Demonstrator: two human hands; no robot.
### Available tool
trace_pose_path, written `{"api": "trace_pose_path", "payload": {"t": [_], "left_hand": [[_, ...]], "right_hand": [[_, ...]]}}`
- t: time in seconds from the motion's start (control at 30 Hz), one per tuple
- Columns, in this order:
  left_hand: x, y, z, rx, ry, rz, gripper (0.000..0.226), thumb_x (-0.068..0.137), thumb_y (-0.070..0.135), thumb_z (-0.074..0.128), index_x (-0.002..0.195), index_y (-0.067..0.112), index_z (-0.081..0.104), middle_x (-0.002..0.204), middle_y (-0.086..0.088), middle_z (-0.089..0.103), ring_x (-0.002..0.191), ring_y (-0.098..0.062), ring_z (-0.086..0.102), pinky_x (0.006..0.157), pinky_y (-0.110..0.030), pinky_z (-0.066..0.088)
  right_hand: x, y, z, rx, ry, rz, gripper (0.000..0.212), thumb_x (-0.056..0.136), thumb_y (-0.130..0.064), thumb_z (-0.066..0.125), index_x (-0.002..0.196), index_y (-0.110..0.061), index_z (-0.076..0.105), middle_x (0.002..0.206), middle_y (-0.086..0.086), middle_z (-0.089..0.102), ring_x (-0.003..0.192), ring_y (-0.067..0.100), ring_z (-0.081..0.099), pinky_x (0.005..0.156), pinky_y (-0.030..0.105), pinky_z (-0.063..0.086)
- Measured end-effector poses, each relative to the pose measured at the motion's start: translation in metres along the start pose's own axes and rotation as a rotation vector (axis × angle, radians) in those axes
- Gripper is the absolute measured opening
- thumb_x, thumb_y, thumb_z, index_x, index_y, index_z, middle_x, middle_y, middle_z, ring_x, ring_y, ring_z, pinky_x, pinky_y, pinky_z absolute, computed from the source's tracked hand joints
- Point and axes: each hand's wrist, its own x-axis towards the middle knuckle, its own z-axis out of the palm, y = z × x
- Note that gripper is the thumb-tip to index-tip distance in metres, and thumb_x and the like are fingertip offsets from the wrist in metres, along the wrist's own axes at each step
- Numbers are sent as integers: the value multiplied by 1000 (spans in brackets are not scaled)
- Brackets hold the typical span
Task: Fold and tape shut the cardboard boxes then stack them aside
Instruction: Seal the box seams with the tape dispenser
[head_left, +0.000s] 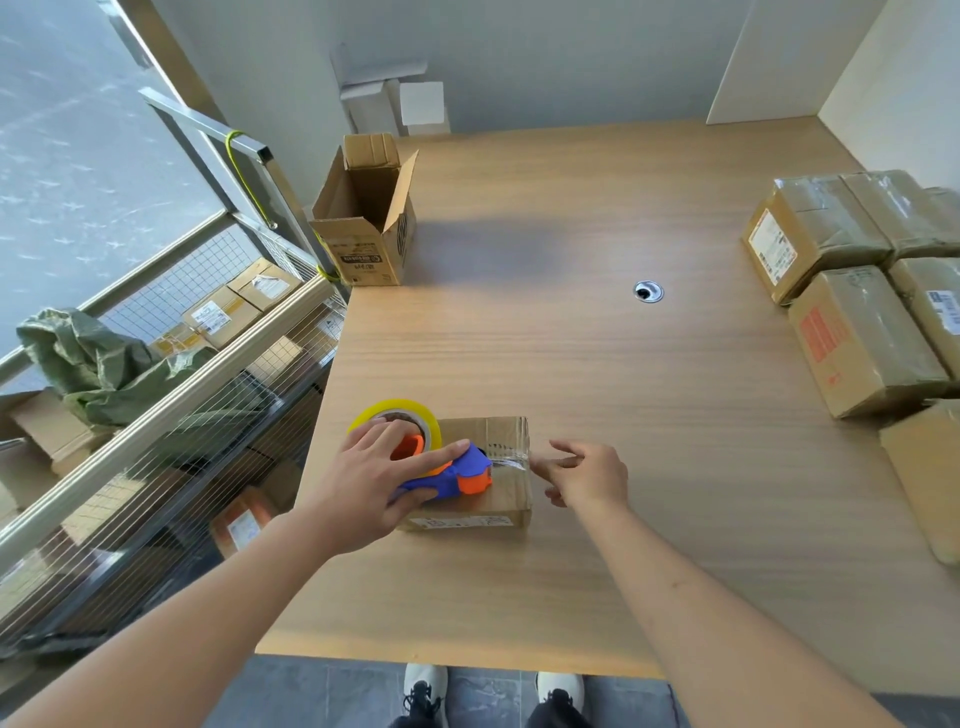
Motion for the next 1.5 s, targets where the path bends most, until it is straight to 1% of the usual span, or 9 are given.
{"api": "trace_pose_path", "payload": {"t": [0.1, 0.2, 0.37, 0.57, 0.83, 0.97, 1.07, 1.4, 1.5], "left_hand": [[0, 0, 1, 1, -3, -1, 63, 100, 56, 44, 157, 55, 18, 119, 5, 46, 114, -21, 45, 106, -40, 38], [1, 1, 0, -13, 6, -4, 63, 100, 56, 43, 157, 57, 17, 116, 7, 43, 111, -19, 45, 107, -39, 37], [2, 4, -6, -32, -30, -15, 61, 101, 60, 35, 156, 61, 10, 118, 8, 42, 115, -20, 45, 109, -40, 38], [10, -4, -26, -86, -127, 42, 59, 103, 56, 41, 153, 65, 12, 132, 9, 40, 129, -19, 37, 113, -35, 26], [23, -32, -72, -172, -395, 59, 51, 106, 53, 41, 148, 69, 19, 109, 7, 48, 97, -15, 50, 88, -32, 37], [7, -74, -87, -428, -519, -73, 45, 106, 48, 46, 140, 73, 32, 116, 18, 55, 107, -6, 53, 97, -38, 44], [-15, -107, -84, -616, -578, -144, 43, 100, 47, 48, 138, 67, 44, 138, 28, 55, 124, -5, 52, 109, -44, 39], [-36, -145, -24, -880, -581, -319, 44, 89, 52, 57, 132, 58, 57, 122, 18, 69, 110, -15, 65, 110, -49, 43], [-35, -142, -18, -930, -544, -325, 41, 88, 50, 57, 127, 61, 60, 120, 16, 70, 110, -16, 66, 108, -46, 46]], "right_hand": [[0, 4, 4, 8, 3, -29, 35, 80, -24, 88, 113, -23, 75, 84, -4, 77, 61, 21, 74, 70, 41, 65], [-3, -7, 12, -101, 82, -214, 45, 91, 0, 59, 129, -22, 69, 116, -6, 73, 99, 13, 69, 97, 33, 55], [-15, -24, 41, -145, -154, -472, 45, 110, -13, 38, 153, -21, 45, 163, -8, 33, 154, 9, 21, 127, 32, 19], [0, 7, 50, -144, -182, -566, 48, 107, -33, 31, 152, -27, 47, 166, -19, 22, 157, 8, 9, 125, 25, 12], [-7, 0, 49, -351, -123, -521, 48, 110, -46, 28, 158, -39, 32, 159, -42, 12, 156, 1, 3, 128, 35, 13], [-11, -7, 46, -453, -111, -513, 51, 109, -51, 25, 159, -41, 28, 152, -51, 6, 156, 4, 4, 127, 40, 15], [-13, -9, 47, -539, -100, -515, 53, 108, -53, 23, 160, -42, 25, 157, -44, 7, 156, 6, 6, 127, 43, 16], [-22, -20, 58, -1083, 158, -495, 53, 110, -44, 23, 162, -34, 20, 170, -18, 12, 154, 25, 22, 123, 48, 21], [-37, -33, 81, -1125, 314, -531, 57, 106, -23, 47, 160, -23, 31, 170, -3, 20, 153, 32, 29, 123, 53, 23]]}}
